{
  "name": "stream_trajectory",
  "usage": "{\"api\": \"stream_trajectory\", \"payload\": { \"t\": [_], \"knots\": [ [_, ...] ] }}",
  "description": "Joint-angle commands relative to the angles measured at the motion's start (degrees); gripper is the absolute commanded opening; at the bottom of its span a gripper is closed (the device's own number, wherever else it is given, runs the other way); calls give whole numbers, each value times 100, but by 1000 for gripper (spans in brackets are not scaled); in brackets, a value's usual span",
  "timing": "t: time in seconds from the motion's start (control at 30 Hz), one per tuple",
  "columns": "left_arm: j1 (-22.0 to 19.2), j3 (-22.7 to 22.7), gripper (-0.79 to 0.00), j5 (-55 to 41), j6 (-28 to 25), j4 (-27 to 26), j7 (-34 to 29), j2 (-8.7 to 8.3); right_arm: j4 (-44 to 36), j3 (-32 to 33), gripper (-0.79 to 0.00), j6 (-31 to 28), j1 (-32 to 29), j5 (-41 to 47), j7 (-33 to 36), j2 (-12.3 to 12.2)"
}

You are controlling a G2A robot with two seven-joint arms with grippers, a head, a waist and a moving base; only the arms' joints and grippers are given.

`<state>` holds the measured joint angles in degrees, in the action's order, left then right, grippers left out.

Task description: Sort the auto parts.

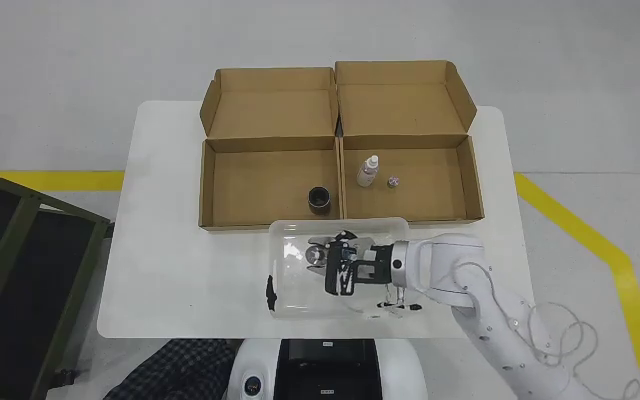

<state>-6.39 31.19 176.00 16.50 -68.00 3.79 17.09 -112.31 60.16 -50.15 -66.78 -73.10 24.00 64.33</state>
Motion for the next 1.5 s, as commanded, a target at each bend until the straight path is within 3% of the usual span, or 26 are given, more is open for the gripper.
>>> {"api": "stream_trajectory", "payload": {
  "t": [0.0, 0.73, 1.47],
  "knots": [
    [0, 0, 0, 0, 0, 0, 0, 0, -132, 131, -785, -9, -56, 57, -1, -27],
    [0, 0, 0, 0, 0, 0, 0, 0, -850, 770, -785, 63, -44, 1046, 151, -169],
    [0, 0, 0, 0, 0, 0, 0, 0, -474, 380, -785, 294, 310, 1036, 169, -170]
  ]
}}
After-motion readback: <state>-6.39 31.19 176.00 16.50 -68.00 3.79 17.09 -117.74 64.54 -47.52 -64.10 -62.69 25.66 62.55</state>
